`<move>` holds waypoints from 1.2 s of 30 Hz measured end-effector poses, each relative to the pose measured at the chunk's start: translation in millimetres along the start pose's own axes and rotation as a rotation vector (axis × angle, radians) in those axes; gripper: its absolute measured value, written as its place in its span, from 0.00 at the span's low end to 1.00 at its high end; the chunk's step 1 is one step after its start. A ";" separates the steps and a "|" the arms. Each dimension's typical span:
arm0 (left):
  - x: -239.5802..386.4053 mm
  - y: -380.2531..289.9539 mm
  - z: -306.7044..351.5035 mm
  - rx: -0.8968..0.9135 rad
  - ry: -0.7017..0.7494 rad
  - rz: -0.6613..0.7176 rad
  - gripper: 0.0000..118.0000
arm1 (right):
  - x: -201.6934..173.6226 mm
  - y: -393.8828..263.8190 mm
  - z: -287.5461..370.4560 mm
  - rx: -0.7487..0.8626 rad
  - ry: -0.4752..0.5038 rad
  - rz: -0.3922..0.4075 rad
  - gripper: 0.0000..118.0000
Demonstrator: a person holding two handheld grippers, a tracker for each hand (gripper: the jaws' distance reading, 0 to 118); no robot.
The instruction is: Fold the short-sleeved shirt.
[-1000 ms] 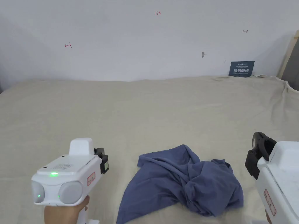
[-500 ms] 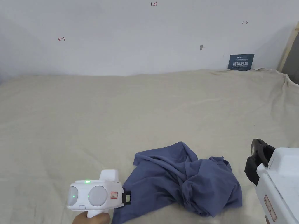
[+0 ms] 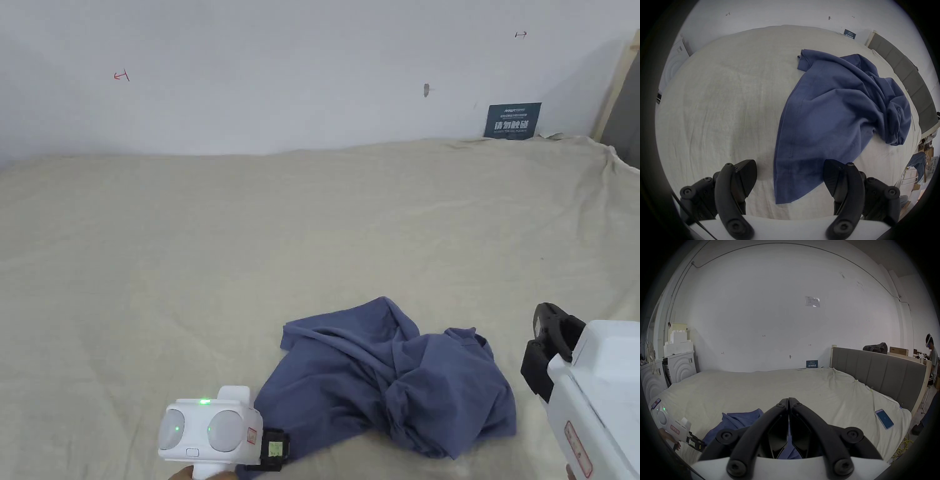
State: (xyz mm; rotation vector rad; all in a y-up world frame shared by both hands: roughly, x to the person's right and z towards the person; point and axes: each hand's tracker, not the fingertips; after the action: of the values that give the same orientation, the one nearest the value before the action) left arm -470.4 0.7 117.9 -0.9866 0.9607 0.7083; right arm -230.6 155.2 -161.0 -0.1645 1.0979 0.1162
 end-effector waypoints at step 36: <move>-10.2 35.1 74.8 0.248 -0.174 -0.030 0.03 | 30.7 -48.4 -248.8 -0.671 0.084 -0.102 0.59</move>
State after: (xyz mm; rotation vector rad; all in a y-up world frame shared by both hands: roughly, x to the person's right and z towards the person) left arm -479.2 82.4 131.4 -0.7083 0.8557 0.6226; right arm -426.0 60.8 -295.5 -0.8310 1.0990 0.3877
